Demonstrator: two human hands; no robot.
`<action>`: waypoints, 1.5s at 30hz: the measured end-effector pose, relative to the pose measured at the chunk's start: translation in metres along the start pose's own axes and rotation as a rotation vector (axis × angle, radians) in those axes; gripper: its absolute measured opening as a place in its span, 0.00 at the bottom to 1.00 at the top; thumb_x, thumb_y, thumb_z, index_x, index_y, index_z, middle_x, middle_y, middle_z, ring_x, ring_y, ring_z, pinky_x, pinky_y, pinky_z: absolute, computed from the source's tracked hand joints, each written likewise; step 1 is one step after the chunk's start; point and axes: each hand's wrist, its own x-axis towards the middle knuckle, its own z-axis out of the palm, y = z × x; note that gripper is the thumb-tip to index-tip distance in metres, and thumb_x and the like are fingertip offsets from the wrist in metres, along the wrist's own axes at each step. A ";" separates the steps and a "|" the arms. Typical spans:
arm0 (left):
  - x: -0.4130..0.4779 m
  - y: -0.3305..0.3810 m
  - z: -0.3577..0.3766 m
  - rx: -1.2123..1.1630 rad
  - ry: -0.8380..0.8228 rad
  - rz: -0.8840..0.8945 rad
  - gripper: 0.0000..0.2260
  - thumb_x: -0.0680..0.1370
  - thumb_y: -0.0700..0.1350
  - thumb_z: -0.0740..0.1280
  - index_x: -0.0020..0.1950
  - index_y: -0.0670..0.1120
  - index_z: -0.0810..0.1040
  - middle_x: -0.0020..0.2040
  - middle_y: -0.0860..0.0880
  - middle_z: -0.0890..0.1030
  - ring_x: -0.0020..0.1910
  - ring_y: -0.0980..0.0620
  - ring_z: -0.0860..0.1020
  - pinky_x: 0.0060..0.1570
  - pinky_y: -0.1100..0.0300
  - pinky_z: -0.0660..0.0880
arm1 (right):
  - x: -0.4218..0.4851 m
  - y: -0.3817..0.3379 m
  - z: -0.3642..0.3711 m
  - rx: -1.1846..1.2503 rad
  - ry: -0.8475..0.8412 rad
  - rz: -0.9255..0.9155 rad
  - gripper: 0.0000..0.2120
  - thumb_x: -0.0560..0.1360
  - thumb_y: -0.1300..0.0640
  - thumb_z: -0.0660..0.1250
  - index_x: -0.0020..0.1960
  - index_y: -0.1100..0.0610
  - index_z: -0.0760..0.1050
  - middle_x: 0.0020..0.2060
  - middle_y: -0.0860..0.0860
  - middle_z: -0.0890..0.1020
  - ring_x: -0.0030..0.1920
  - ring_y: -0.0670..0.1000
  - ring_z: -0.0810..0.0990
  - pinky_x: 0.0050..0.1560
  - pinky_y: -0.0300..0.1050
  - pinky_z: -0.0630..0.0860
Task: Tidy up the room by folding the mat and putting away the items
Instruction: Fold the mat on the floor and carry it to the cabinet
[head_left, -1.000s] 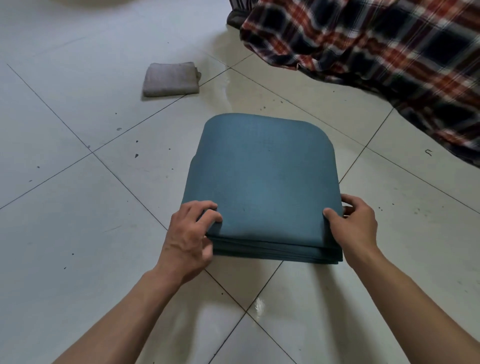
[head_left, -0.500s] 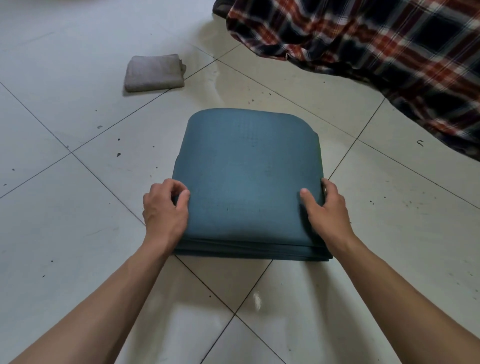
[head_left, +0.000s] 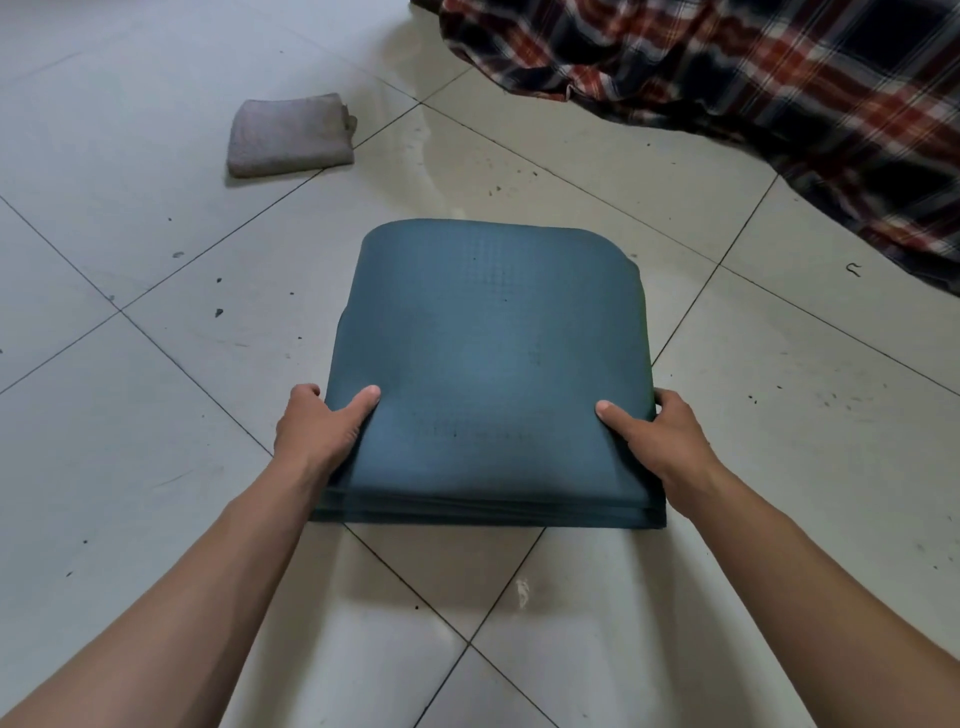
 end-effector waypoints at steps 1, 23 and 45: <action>-0.003 -0.002 0.003 0.040 0.014 0.017 0.37 0.71 0.65 0.71 0.71 0.44 0.68 0.64 0.43 0.79 0.59 0.40 0.78 0.57 0.47 0.77 | 0.001 0.001 0.000 0.001 0.004 0.000 0.31 0.70 0.48 0.78 0.68 0.53 0.69 0.58 0.51 0.80 0.56 0.55 0.81 0.61 0.57 0.78; -0.050 -0.030 -0.023 -0.169 -0.181 -0.036 0.48 0.47 0.75 0.78 0.57 0.46 0.79 0.50 0.46 0.86 0.47 0.44 0.85 0.50 0.45 0.83 | -0.027 0.028 -0.011 -0.026 0.001 0.054 0.27 0.65 0.44 0.80 0.56 0.57 0.75 0.50 0.53 0.83 0.48 0.57 0.83 0.53 0.56 0.81; -0.246 0.134 -0.258 -0.214 0.110 0.195 0.28 0.66 0.69 0.73 0.45 0.44 0.81 0.44 0.47 0.85 0.45 0.44 0.83 0.49 0.45 0.81 | -0.276 -0.177 -0.135 0.099 0.091 -0.232 0.24 0.69 0.45 0.77 0.57 0.56 0.76 0.50 0.51 0.83 0.49 0.55 0.82 0.52 0.54 0.81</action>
